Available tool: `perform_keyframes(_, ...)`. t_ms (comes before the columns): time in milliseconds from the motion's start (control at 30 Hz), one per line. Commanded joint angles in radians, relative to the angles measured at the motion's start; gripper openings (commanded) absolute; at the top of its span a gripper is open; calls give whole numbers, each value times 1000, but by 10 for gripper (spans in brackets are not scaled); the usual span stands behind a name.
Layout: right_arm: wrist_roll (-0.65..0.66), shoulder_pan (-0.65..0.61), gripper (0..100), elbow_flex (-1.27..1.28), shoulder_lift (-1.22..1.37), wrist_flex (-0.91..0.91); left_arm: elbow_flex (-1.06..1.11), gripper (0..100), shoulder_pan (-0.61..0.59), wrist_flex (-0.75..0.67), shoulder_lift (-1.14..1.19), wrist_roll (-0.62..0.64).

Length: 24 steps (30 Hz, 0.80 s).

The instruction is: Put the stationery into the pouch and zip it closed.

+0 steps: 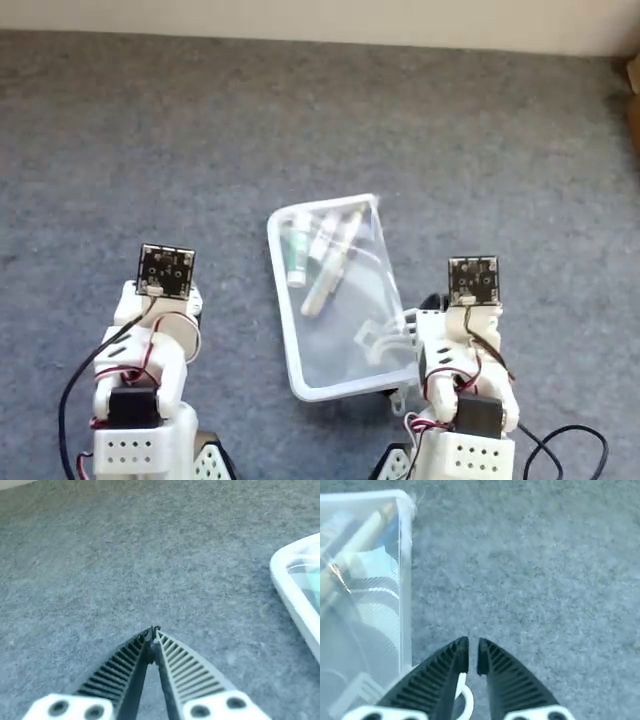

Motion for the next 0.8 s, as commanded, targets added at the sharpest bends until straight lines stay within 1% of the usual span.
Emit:
perform_keyframes(0, 15, 13, 4, 107, -18, -21, 24, 11, 58, -37, -12, 5)
perform_keyframes(167, 14, 13, 4, 107, -16, -15, 24, 11, 61, -35, -12, 5)
perform_keyframes(333, 15, -4, 4, 108, -16, 65, 24, 14, 62, -35, -10, 5)
perform_keyframes(400, 15, -4, 4, 108, -16, 114, 24, 14, 87, -35, -10, 5)
perform_keyframes(533, 15, -4, 4, 110, -16, 209, 24, 14, 173, -34, -10, 5)
perform_keyframes(600, 15, -1, 4, 110, -16, 246, 24, 14, 200, -12, -10, 5)
perform_keyframes(767, 12, 4, 4, 110, -16, 286, 24, 14, 213, 61, -10, 5)
